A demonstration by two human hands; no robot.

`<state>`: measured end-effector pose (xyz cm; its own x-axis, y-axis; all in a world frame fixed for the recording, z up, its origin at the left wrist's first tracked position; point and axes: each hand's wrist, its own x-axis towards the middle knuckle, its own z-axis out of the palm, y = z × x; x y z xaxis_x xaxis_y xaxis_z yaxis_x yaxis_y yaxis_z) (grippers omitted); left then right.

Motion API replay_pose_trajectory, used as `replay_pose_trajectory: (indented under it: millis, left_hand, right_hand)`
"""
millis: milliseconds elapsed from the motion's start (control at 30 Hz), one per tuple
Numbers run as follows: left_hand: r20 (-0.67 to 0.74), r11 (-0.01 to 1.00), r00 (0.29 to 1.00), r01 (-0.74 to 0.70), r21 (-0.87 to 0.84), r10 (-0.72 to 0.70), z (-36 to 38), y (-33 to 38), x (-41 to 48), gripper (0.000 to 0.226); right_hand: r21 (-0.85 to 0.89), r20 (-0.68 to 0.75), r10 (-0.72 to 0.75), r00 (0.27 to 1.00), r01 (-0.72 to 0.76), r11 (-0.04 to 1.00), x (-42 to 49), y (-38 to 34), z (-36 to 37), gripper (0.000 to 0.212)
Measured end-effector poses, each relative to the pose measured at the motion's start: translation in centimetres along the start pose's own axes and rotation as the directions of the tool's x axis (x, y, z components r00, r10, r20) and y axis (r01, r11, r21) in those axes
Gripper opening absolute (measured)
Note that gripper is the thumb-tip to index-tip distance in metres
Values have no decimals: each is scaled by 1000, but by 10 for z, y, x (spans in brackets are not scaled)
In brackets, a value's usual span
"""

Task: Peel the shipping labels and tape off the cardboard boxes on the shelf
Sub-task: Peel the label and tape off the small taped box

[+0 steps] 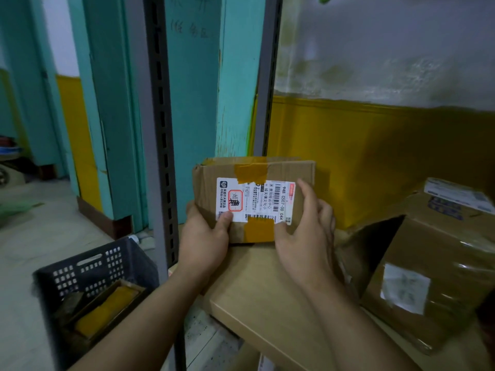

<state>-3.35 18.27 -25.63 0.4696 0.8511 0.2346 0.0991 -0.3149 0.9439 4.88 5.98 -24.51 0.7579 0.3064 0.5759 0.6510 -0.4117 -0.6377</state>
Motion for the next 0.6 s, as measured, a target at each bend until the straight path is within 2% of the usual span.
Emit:
replay_pose_trajectory:
  millis: [267,467,600]
  left_hand:
    - [-2,999,1000,-31,9,31,0,-1,0,33]
    - [-2,1000,1000,2,27,-2,0,2,-1,38]
    - [-5,1000,1000,11,25,-11,-1,4,-2,41]
  right_hand:
    - [3,-13,-1,1000,1,1000,2,3,1,57]
    - [-5,23,5,1000,-5,1000,-2,0,1,80]
    - [14,19,-2,1000,2,1000,-2,0,0,76]
